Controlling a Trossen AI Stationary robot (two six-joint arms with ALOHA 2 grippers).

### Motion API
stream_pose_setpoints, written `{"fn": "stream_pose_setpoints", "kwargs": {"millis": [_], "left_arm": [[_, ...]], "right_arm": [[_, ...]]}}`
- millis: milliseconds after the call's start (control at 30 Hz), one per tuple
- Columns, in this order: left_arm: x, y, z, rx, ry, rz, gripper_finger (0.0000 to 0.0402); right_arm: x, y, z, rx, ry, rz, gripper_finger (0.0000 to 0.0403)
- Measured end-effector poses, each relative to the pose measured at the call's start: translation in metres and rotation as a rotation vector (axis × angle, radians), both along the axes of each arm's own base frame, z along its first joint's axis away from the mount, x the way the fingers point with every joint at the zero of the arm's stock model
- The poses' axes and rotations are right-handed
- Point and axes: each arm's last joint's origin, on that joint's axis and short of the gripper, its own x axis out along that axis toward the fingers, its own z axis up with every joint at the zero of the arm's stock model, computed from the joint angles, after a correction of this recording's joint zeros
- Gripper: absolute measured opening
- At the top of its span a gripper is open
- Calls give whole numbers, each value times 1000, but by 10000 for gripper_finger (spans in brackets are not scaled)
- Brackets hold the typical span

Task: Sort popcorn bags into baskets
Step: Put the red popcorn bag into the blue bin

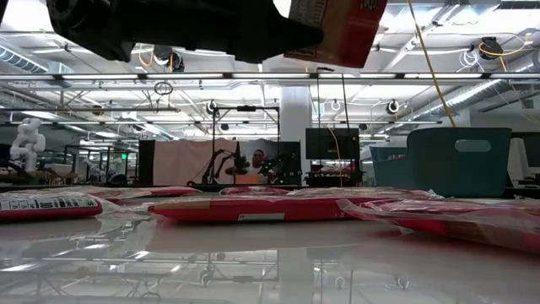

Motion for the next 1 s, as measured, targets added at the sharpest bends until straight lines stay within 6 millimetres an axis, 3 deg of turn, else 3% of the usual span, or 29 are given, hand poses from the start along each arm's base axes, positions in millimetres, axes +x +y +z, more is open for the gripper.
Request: {"fn": "stream_pose_setpoints", "kwargs": {"millis": [200,400,500,733,867,1000], "left_arm": [[0,1,0,3,2,55,23],[0,3,-2,-9,13,60,19],[0,4,-1,-14,11,69,21],[2,13,-2,27,28,110,20],[3,18,-2,43,32,114,23],[4,21,-2,45,31,87,23]], "right_arm": [[-13,16,8,169,-71,-4,198],[-28,38,50,256,-166,-95,212],[-26,48,72,243,-180,-143,212],[10,81,108,73,-126,-281,212],[44,93,126,-2,-95,-343,212],[79,94,130,-116,-46,-361,212]]}}
